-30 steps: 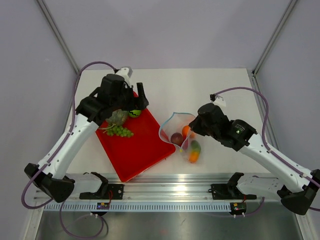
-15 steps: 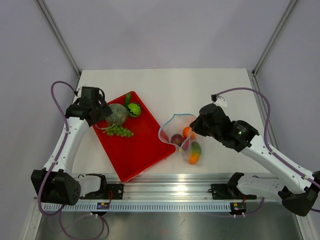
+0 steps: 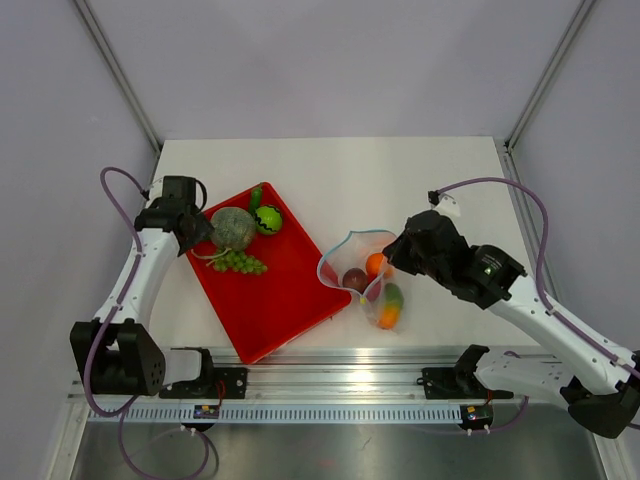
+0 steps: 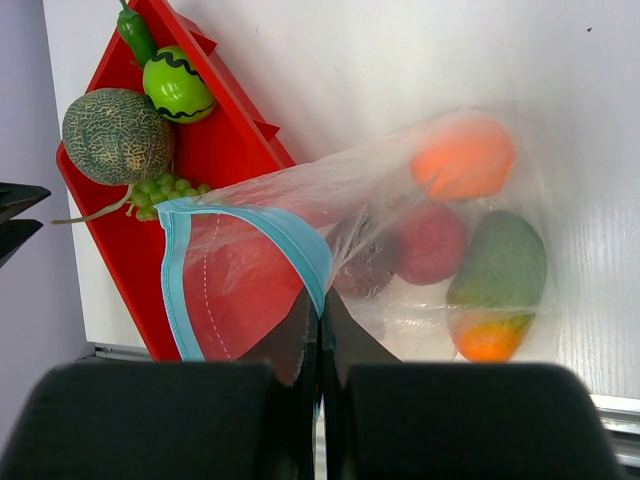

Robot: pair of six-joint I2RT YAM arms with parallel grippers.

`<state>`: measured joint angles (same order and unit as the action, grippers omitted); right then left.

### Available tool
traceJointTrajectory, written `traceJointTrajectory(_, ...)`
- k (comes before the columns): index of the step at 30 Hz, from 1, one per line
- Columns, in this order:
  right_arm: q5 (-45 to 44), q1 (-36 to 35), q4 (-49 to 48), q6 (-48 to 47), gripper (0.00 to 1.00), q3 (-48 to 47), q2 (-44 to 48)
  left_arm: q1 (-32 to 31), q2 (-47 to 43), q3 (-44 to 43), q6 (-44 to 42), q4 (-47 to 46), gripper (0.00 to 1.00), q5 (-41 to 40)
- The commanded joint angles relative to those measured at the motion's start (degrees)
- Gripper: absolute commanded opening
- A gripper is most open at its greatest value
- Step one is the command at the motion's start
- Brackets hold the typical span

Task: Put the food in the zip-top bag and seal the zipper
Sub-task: Place the fake fruit in the zipper food storage bag, then pick up the fake fruit from the bin.

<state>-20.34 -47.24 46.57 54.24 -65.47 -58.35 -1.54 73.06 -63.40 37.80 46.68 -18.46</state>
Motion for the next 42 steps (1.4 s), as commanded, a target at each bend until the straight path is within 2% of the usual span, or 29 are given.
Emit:
traceJointTrajectory(1,-2.1,-0.5,-0.2,-0.1,0.00,-0.1,2.2,0.1,0.5,1.0,2.8,-1.1,0.57,-3.9)
traceJointTrajectory(8,-2.1,-0.5,0.2,0.1,0.00,-0.1,2.0,0.2,1.4,2.5,4.5,-1.3,0.59,-5.5)
traceJointTrajectory(15,-2.4,-0.5,0.4,0.5,0.00,0.3,2.5,0.3,2.4,5.1,5.2,-3.1,0.54,-5.1)
traceJointTrajectory(22,-2.4,-0.5,0.6,0.4,0.00,0.2,2.4,0.3,3.4,6.4,5.4,-5.5,0.40,-5.4)
traceJointTrajectory(27,-2.5,-0.5,0.6,0.5,0.00,0.3,2.5,0.3,4.0,5.0,4.3,-6.0,0.24,-6.5)
traceJointTrajectory(28,-2.5,-0.5,0.6,0.6,0.00,0.5,2.6,0.3,3.9,4.5,3.4,-6.0,0.15,-6.2)
traceJointTrajectory(32,-2.7,-0.5,1.0,0.7,0.00,0.5,2.7,0.2,2.2,3.2,1.6,-5.6,0.00,-4.8)
traceJointTrajectory(42,-2.2,-0.5,0.4,0.6,0.00,0.3,1.7,0.1,-6.4,1.3,-6.8,-4.7,0.00,3.8)
